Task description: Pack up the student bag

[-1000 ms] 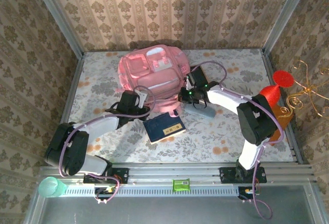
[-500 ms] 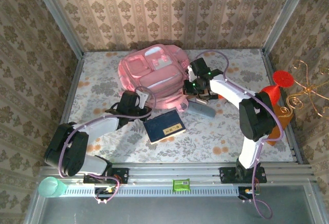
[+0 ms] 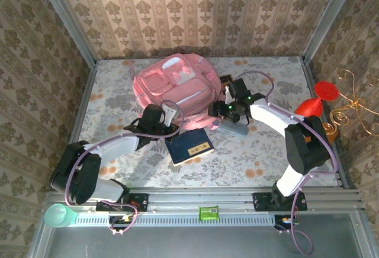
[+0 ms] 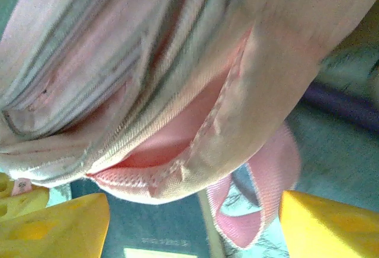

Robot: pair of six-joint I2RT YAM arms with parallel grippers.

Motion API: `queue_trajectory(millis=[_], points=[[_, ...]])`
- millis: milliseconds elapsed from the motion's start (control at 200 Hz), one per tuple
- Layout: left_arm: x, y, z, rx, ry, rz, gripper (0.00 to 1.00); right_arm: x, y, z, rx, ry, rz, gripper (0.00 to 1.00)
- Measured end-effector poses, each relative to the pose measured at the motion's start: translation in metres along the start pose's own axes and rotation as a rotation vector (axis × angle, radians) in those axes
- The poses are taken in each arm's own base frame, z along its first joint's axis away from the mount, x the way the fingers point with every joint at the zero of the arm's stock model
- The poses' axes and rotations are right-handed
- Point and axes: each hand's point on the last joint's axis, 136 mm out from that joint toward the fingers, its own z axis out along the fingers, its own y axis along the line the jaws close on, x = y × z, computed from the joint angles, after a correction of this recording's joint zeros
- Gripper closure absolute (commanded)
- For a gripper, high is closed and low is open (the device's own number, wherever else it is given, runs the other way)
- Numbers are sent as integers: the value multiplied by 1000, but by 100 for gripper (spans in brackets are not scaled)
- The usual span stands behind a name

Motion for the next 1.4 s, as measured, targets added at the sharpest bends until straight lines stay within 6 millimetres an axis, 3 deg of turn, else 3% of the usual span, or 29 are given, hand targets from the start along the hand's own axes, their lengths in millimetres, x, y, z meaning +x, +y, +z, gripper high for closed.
queue_trajectory(millis=[110,245,530,620,800,950,1125,1400], points=[[-2,0,0,0,-2,1,100,10,10,8,-26,5,16,22],[-3,-1,-1,0,-2,1,100,8,22,14,-59,-13,35,25],[-1,0,-1,-3,10,-3,100,-1,18,26,-62,-59,127,34],[0,0,-1,-7,13,-4,100,-3,15,28,-57,-80,155,43],[1,2,-1,-18,20,-7,100,-7,4,30,-16,-127,191,80],[-2,2,-4,-26,11,-4,100,-10,-1,30,8,-153,206,97],[-10,12,-13,-54,-19,-6,100,-15,1,22,1,-170,190,100],[-13,44,-24,-166,-42,-31,100,-31,-5,1,-22,-182,168,100]])
